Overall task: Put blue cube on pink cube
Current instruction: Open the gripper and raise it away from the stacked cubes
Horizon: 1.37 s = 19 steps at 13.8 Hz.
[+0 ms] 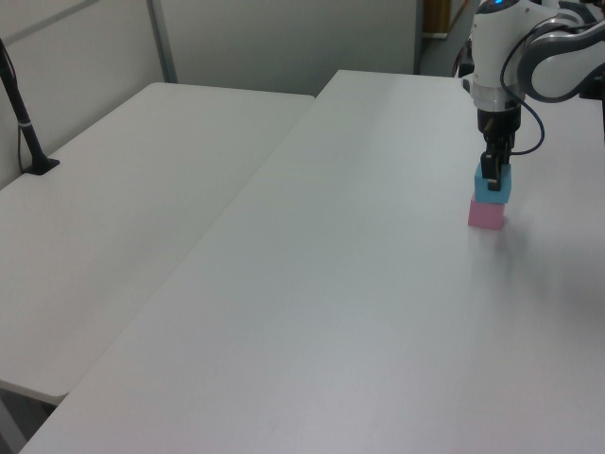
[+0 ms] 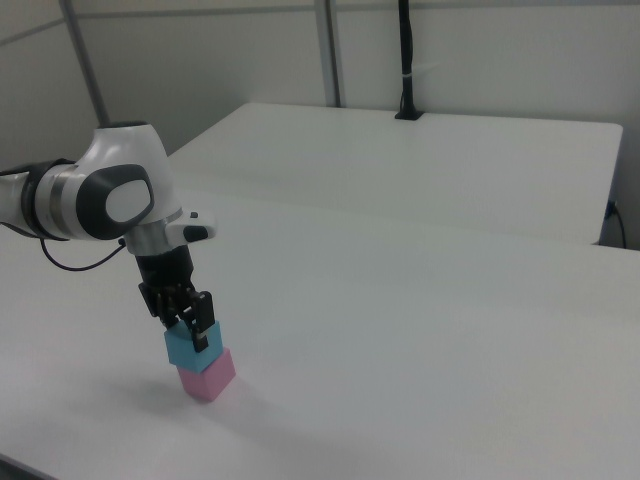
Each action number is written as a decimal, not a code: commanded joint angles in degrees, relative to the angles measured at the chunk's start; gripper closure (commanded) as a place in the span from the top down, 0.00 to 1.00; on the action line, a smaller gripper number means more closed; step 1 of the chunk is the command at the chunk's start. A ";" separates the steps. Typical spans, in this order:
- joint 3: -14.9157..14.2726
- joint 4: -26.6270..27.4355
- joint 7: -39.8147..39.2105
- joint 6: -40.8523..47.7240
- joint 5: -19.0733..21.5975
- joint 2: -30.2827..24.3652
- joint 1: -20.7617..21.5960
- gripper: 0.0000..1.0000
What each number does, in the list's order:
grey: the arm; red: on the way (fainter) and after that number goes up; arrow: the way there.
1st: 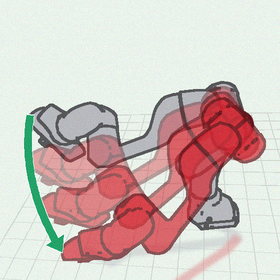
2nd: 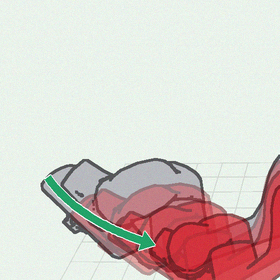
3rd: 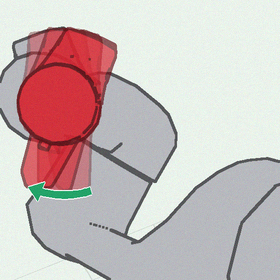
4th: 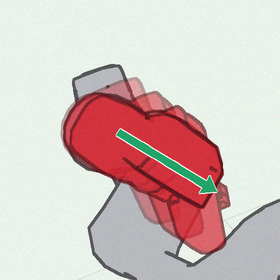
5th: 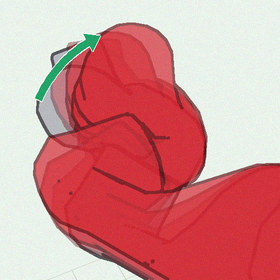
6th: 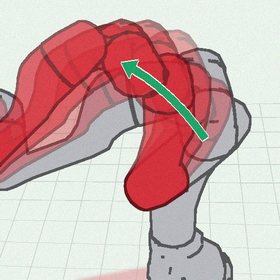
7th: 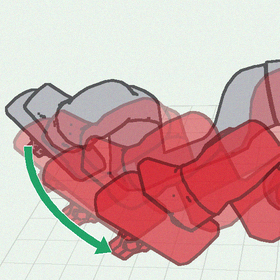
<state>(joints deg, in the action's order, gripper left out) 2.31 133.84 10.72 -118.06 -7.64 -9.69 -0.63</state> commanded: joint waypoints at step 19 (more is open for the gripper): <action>-0.73 -41.73 -17.13 22.17 3.41 5.82 -6.23 1.00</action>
<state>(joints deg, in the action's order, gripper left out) 1.99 93.86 -4.26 -98.00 -6.46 -4.73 -7.12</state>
